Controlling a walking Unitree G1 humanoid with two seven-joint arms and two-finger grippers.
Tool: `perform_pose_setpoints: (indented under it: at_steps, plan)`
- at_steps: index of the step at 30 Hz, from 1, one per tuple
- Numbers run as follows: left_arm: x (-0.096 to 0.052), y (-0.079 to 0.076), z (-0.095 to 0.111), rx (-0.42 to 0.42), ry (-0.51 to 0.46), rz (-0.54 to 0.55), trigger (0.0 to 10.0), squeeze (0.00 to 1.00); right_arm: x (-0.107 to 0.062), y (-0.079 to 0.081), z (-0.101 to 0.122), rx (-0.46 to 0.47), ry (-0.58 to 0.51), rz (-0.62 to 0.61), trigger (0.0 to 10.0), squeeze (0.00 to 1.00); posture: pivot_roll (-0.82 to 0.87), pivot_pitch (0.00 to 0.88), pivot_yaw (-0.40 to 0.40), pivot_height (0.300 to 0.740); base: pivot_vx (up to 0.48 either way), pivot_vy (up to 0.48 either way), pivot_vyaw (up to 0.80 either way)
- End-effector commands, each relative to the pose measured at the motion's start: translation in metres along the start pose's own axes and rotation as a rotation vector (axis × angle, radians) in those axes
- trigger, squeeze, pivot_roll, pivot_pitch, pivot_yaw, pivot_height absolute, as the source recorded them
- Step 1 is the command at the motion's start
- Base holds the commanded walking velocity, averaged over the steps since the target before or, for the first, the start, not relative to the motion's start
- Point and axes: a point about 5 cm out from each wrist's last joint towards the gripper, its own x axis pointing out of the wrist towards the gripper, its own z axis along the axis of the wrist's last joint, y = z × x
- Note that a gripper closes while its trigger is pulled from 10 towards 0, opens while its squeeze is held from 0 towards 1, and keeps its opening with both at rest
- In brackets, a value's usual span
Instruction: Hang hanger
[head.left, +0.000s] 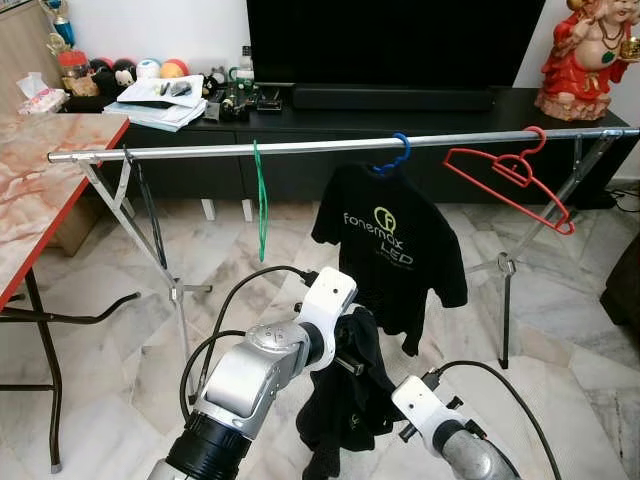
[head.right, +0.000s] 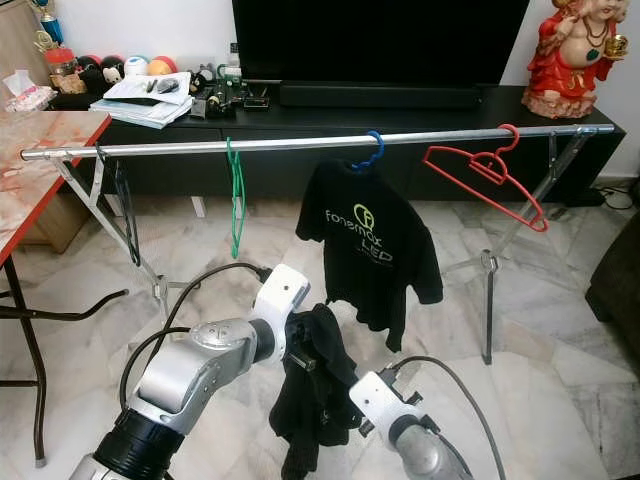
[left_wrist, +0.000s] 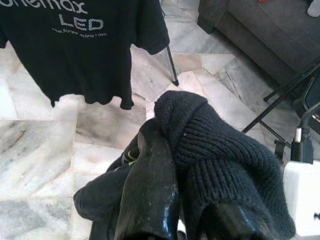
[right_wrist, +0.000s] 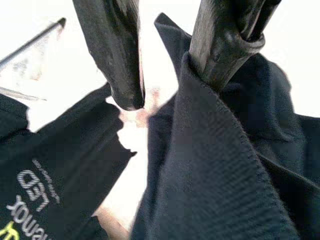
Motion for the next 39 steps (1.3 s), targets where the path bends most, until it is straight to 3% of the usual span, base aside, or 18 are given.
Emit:
perform_pose_setpoints:
  at_steps: [1, 6, 22, 23, 33, 39]
  plan:
    - [-0.002, -0.006, 0.014, 0.029, -0.044, -0.034, 0.0, 0.0, 0.001, 0.002, 0.003, 0.038, -0.016, 0.031, 10.0, 0.0, 0.0, 0.064, 0.023, 0.74, 0.0, 0.0, 0.0]
    - [-0.002, -0.006, 0.016, 0.034, -0.047, -0.036, 0.0, 0.0, 0.003, 0.007, 0.006, 0.046, -0.025, 0.084, 10.0, 0.0, 0.01, 0.068, 0.023, 0.74, 0.0, 0.0, 0.0]
    - [-0.005, -0.01, 0.022, 0.047, -0.057, -0.059, 0.0, 0.0, 0.006, -0.002, 0.004, 0.041, 0.037, 0.025, 10.0, 0.0, 0.04, 0.079, 0.023, 0.74, 0.0, 0.0, 0.0]
    - [-0.005, -0.01, 0.022, 0.047, -0.058, -0.06, 0.0, 0.0, 0.006, -0.002, 0.004, 0.046, 0.038, 0.025, 0.0, 0.0, 0.04, 0.079, 0.022, 0.74, 0.0, 0.0, 0.0]
    - [-0.005, -0.012, 0.024, 0.051, -0.064, -0.067, 0.0, 0.0, 0.005, 0.0, 0.001, 0.092, 0.042, 0.045, 0.0, 0.0, 0.05, 0.081, 0.019, 0.74, 0.0, 0.0, 0.0]
    - [-0.005, -0.013, 0.025, 0.053, -0.068, -0.072, 0.0, 0.0, 0.006, 0.005, 0.004, 0.137, 0.023, 0.122, 0.0, 0.0, 0.05, 0.082, 0.018, 0.74, 0.0, 0.0, 0.0]
